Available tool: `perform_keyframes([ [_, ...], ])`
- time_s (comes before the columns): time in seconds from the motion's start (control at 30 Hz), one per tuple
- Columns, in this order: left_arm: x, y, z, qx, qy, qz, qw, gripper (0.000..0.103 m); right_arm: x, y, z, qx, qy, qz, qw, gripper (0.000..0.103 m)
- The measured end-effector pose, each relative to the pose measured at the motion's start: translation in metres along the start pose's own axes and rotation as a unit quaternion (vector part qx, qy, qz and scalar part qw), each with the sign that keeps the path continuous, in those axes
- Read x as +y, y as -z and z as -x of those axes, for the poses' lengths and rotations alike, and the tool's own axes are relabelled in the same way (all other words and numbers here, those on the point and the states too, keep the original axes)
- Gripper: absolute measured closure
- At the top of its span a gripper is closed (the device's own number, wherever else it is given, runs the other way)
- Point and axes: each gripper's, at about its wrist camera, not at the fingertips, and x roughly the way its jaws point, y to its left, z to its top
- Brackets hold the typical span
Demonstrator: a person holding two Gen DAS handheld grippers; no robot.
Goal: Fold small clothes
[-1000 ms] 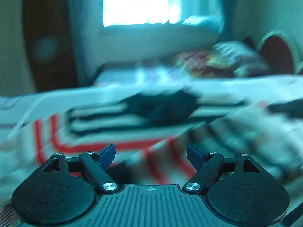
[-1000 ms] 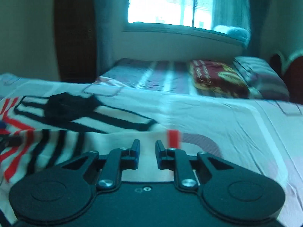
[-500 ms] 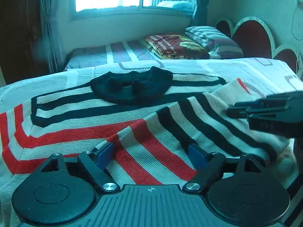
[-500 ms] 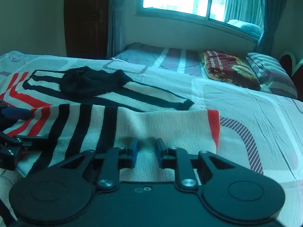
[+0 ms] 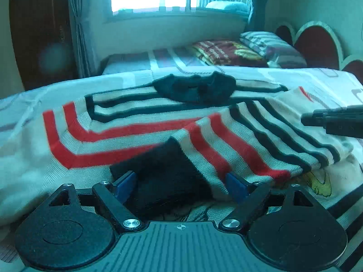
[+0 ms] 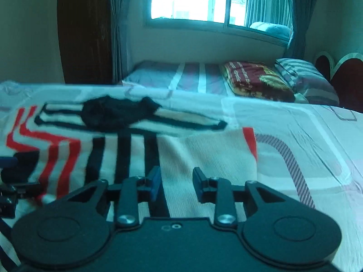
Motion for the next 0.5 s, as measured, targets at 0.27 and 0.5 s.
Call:
perform_keyframes([
  [0.27,0.052,0.011,0.053,-0.049,-0.013,0.076,0.9958,0.013,-0.007,-0.001,0.02,-0.022,-0.009,-0.053,0.998,0.072],
  [0.5,0.209,0.076,0.134,-0.083,-0.123,0.282,0.9479,0.014,-0.009,0.011,0.042,-0.015,0.002,-0.067,0.998,0.071],
])
